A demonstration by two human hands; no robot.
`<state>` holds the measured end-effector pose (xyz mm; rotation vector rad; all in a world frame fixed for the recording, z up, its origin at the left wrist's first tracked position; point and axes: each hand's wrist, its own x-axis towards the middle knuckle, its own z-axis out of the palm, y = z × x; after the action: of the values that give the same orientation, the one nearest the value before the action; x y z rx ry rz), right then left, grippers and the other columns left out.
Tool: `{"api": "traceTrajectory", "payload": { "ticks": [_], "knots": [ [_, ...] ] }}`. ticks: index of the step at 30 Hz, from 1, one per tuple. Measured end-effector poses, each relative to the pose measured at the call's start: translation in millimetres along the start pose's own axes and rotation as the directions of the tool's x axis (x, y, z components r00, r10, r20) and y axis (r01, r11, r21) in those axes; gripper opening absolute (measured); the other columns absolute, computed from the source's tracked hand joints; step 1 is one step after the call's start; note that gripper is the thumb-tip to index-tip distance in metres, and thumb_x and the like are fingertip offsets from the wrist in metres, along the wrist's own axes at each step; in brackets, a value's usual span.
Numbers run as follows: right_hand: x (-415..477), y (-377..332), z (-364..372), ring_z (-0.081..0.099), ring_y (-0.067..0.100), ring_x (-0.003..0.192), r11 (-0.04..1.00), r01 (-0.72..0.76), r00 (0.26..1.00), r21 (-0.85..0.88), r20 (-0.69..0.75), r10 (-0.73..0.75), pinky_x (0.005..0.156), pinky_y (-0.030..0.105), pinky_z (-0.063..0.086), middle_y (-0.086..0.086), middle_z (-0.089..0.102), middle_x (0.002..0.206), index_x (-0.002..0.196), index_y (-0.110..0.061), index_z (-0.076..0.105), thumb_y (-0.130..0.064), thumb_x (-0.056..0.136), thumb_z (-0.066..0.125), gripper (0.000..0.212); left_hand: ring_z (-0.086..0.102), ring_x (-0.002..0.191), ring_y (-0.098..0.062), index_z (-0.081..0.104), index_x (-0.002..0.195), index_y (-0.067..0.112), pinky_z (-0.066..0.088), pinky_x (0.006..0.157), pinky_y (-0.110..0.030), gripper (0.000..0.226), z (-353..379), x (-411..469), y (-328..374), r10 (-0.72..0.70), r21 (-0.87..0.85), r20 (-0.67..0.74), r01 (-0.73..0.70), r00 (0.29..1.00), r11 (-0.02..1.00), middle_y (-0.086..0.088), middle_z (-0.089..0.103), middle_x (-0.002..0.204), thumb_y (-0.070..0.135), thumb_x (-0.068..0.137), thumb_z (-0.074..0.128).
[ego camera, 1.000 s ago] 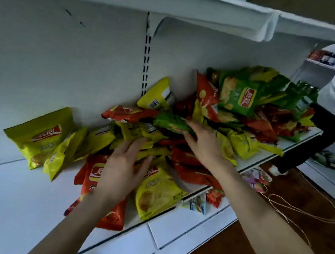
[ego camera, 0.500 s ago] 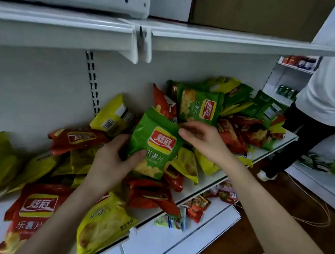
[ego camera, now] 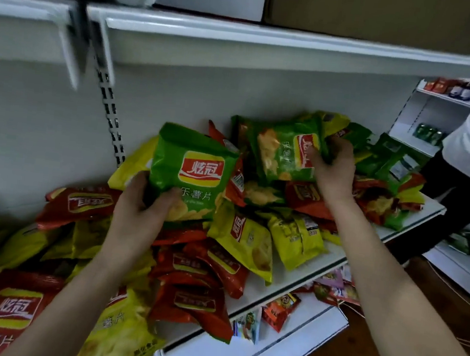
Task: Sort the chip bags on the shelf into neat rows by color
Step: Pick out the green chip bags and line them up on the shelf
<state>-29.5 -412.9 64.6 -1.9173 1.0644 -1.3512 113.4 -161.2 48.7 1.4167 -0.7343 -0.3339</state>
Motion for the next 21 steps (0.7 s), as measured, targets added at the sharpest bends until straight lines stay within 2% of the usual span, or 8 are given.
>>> {"api": "traceTrajectory", "payload": {
  "ticks": [3,7,9,11,14,16,18,21],
  "knots": [
    [5,-10,-40,0.054,0.003,0.099,0.99,0.085,0.975,0.112,0.195,-0.106,0.084,0.019,0.046,-0.005,0.057,0.108,0.116,-0.012,0.052,-0.015,0.088,0.061,0.031,0.061,0.079,0.007,0.054,0.099,0.033,0.047,0.067,-0.013,0.021,18,3,7,-0.037,-0.125,-0.138,0.02,0.99,0.992,0.018,0.061,0.092,0.014,0.091,0.058],
    [3,-17,-69,0.051,-0.027,0.073,0.965,0.093,0.79,0.246,0.571,-0.222,0.065,-0.002,0.039,-0.019,0.053,0.091,0.105,-0.02,0.05,-0.003,0.08,0.065,0.033,0.064,0.082,0.003,0.052,0.095,0.04,0.049,0.071,-0.019,0.021,60,-12,11,-0.084,-0.226,-0.191,0.039,0.978,0.973,0.018,0.064,0.094,0.026,0.084,0.064],
    [2,-17,-61,0.052,-0.024,0.081,0.954,0.183,0.699,0.237,0.651,-0.296,0.074,-0.001,0.038,-0.017,0.055,0.093,0.104,-0.022,0.051,-0.007,0.077,0.069,0.036,0.067,0.086,0.0,0.052,0.098,0.043,0.052,0.074,-0.023,0.037,85,-24,9,-0.143,-0.3,-0.092,0.11,0.985,0.948,0.015,0.067,0.098,0.042,0.066,0.072],
    [4,-12,-46,0.056,-0.006,0.099,0.944,0.211,0.612,0.254,0.718,-0.33,0.089,0.013,0.042,-0.013,0.059,0.101,0.103,-0.031,0.053,-0.014,0.077,0.071,0.036,0.068,0.09,-0.006,0.053,0.102,0.04,0.055,0.076,-0.027,0.056,107,-33,4,-0.17,-0.264,-0.027,0.157,0.985,0.952,0.012,0.07,0.099,0.043,0.054,0.082],
    [22,-11,-31,0.054,0.0,0.096,0.926,0.237,0.491,0.292,0.787,-0.374,0.086,0.015,0.042,-0.017,0.058,0.099,0.101,-0.035,0.055,-0.02,0.079,0.069,0.03,0.07,0.09,-0.018,0.055,0.102,0.033,0.056,0.072,-0.031,0.059,122,-43,-6,-0.214,-0.279,-0.175,0.16,0.961,0.947,0.005,0.071,0.097,0.025,0.051,0.085],
    [46,-14,-16,0.056,0.005,0.092,0.9,0.313,0.574,0.304,0.695,-0.434,0.082,0.014,0.041,-0.001,0.064,0.104,0.108,-0.019,0.06,-0.022,0.085,0.064,0.023,0.07,0.088,-0.018,0.057,0.105,0.029,0.056,0.066,-0.028,0.063,119,-51,-9,-0.228,-0.304,-0.26,0.145,0.938,0.941,0.006,0.073,0.094,0.018,0.052,0.089],
    [79,-11,7,0.057,0.019,0.104,0.849,0.525,0.664,0.062,0.594,-0.454,0.089,0.025,0.041,0.01,0.061,0.116,0.116,-0.008,0.056,-0.033,0.089,0.059,0.037,0.071,0.087,-0.017,0.056,0.107,0.027,0.056,0.066,-0.028,0.061,115,-61,-10,-0.228,-0.29,-0.321,0.134,0.919,0.948,0.009,0.073,0.092,0.026,0.052,0.081],
    [105,1,39,0.048,0.032,0.118,0.635,0.701,0.64,-0.324,0.678,-0.361,0.102,0.045,0.035,0.013,0.054,0.128,0.123,-0.008,0.049,-0.045,0.083,0.061,0.056,0.07,0.089,-0.018,0.055,0.108,0.028,0.054,0.073,-0.035,0.072,113,-71,-8,-0.228,-0.275,-0.383,0.125,0.895,0.953,0.009,0.072,0.095,0.039,0.043,0.083]
  ]
}}
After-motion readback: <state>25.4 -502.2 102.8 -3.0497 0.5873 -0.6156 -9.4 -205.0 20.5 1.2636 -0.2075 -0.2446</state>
